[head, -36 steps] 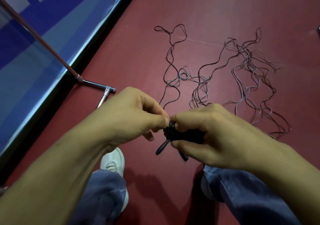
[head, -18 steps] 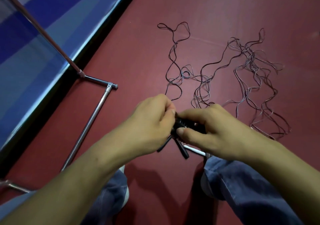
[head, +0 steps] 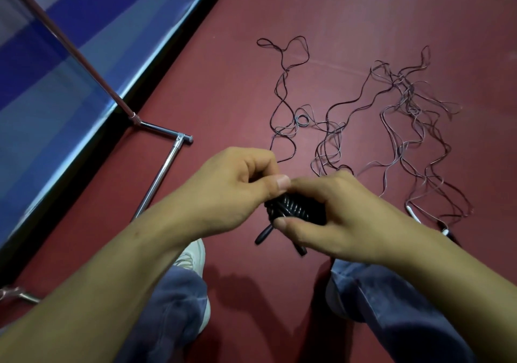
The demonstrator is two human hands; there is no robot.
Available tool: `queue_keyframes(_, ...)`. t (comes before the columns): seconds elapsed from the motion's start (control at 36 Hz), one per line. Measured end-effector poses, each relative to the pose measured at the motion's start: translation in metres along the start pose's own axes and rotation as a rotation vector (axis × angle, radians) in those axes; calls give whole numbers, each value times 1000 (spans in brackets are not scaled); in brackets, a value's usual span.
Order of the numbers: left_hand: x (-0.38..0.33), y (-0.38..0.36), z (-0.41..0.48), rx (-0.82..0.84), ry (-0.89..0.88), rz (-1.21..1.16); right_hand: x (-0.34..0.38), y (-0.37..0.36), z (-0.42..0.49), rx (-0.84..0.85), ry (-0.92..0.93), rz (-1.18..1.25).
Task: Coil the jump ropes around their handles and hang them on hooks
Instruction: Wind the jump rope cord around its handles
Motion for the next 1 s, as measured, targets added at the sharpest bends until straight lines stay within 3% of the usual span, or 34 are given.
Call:
queue_keyframes(0.11,5,1,6,-165,11,-73,-2,-3,7,-25,-69,49)
queue_keyframes(0.39,12,3,11,-306,22,-276,1,-17,12,-65,-134,156)
queue_keyframes(0.72,-17,30,2,-231,-120,-322,16,1,22,-99,-53,252)
queue_keyframes(1.0,-78,129,-75,-411,-142,-42,113,13,65,-152,70,303)
Point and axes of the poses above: each hand's wrist, its own z-axis towards the middle knuckle, its own y-axis out of the back of the hand, x = y × z, the point moved 4 cm from there along z, towards the middle knuckle, and after that the axes turned 3 degrees about y, right-handed, at the moved point
